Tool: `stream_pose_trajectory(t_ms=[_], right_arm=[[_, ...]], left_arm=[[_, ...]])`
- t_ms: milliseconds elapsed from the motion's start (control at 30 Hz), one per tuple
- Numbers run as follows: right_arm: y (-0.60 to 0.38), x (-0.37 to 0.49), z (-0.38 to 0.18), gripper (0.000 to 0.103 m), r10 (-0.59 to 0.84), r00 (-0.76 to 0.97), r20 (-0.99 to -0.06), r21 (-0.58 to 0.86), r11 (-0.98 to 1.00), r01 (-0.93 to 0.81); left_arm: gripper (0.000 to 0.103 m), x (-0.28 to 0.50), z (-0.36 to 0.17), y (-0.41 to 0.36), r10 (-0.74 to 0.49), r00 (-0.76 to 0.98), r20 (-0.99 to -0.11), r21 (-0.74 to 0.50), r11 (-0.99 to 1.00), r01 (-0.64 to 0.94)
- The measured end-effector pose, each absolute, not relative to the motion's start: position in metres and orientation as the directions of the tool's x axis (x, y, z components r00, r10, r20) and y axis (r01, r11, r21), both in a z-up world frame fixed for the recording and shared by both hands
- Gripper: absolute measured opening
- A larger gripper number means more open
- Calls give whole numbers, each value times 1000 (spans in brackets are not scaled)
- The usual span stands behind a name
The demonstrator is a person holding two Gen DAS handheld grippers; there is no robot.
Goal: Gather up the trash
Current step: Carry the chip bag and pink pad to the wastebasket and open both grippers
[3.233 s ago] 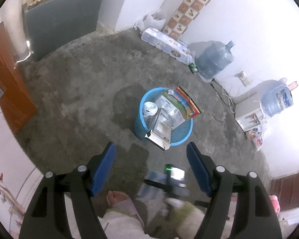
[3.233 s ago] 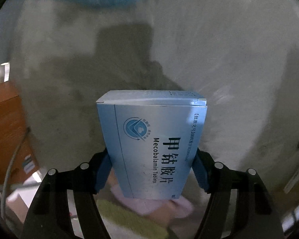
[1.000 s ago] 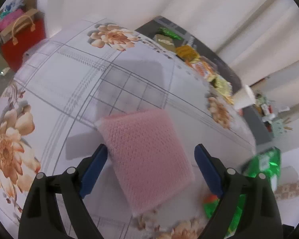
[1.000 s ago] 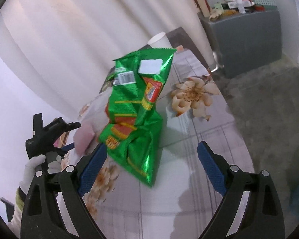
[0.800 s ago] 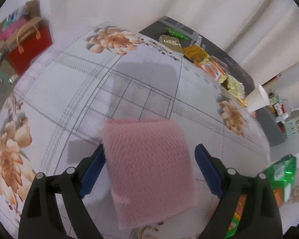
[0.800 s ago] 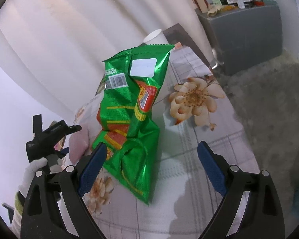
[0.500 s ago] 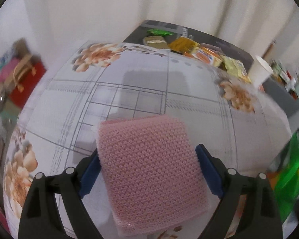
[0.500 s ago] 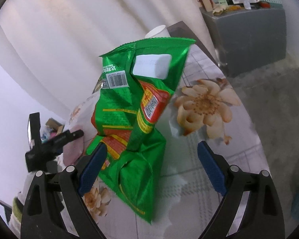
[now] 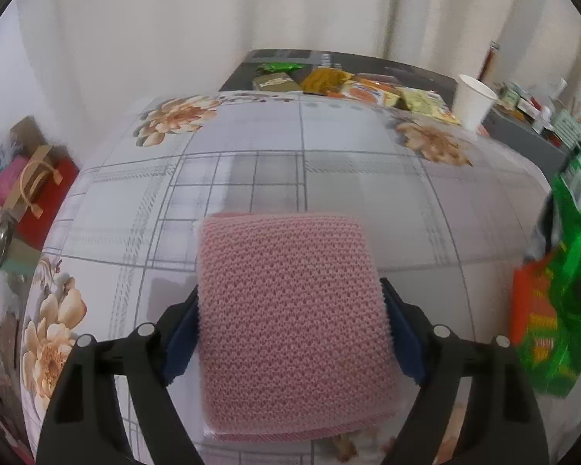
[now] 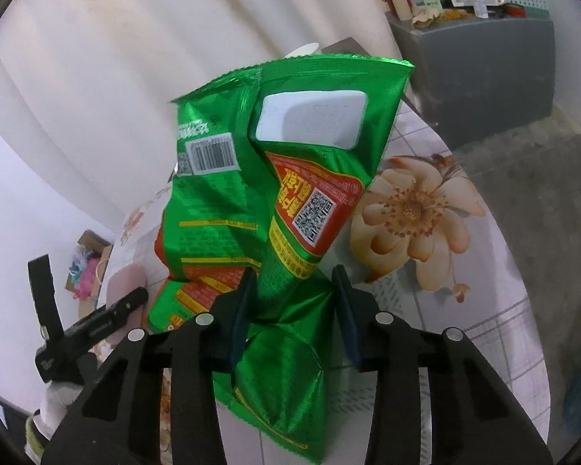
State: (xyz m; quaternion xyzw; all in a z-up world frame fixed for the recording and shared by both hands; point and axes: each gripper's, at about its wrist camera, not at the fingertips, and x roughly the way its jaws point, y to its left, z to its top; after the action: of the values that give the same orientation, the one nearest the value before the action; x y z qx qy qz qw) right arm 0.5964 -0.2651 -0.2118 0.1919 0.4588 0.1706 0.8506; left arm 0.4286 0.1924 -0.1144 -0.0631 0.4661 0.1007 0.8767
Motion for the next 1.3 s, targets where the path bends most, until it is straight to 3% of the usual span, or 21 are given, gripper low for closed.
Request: stream_pose_trajectory(t_ms=[367, 733, 1033, 1300], right_arm=[[-296, 559, -204, 29, 545, 499, -674, 571, 813, -116], [-392, 442, -193, 26, 597, 526, -606, 690, 723, -25], [-486, 316, -212, 25, 574, 658, -488, 839, 517, 172], [-533, 262, -232, 25, 497, 778, -384, 903, 376, 205]], left_arm=[[80, 359, -111, 172, -17, 568, -823, -93, 990, -105], [80, 249, -94, 127, -198, 584, -787, -211, 976, 48], [80, 195, -73, 28, -351, 554, -755, -239, 934, 267], [80, 183, -38, -99, -426, 501, -753, -132, 844, 520]])
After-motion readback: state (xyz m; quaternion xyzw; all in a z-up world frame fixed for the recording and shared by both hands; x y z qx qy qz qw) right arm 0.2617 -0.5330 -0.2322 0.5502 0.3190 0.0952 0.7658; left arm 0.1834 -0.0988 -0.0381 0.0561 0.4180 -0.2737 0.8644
